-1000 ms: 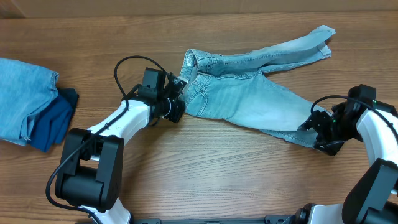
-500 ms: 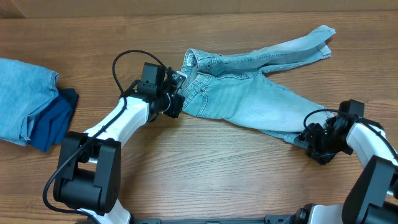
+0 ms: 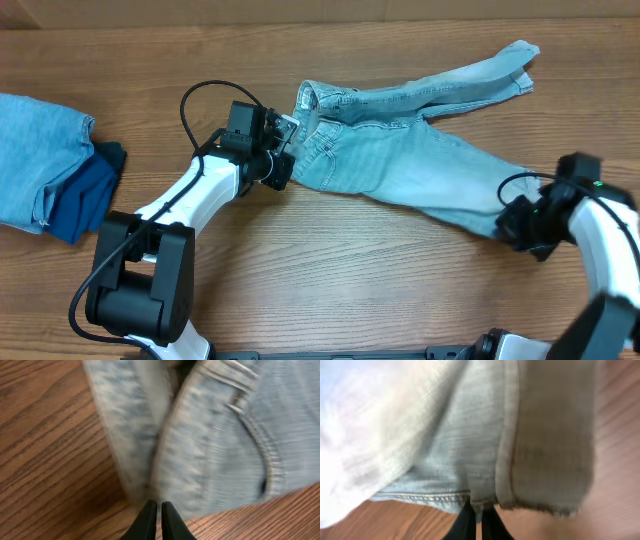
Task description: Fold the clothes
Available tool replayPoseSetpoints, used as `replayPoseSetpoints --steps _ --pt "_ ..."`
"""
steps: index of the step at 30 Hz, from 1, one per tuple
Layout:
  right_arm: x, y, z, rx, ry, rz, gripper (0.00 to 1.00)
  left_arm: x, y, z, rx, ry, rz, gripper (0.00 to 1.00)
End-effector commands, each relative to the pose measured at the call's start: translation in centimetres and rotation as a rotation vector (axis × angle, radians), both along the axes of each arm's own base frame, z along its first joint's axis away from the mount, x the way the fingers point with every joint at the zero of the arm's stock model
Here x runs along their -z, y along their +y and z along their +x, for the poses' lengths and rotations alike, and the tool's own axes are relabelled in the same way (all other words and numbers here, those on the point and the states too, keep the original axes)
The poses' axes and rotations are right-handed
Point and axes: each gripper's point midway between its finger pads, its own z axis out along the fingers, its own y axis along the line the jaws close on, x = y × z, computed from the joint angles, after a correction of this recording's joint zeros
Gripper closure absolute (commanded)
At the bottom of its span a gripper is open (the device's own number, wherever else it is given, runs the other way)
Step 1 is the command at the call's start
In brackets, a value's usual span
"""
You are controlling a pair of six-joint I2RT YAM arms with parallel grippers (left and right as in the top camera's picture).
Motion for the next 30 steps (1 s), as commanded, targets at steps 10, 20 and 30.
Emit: replayPoseSetpoints --steps 10,20,30 --pt "-11.1 -6.5 0.7 0.127 -0.218 -0.374 0.96 -2.6 -4.6 -2.9 0.103 0.113 -0.251 0.48" --pt "-11.1 -6.2 1.1 0.122 -0.235 -0.353 0.91 -0.9 -11.0 -8.0 0.402 0.063 -0.055 0.37" --pt "-11.1 -6.2 1.0 0.122 -0.232 -0.352 0.79 0.1 -11.8 -10.1 0.464 0.111 -0.031 0.47"
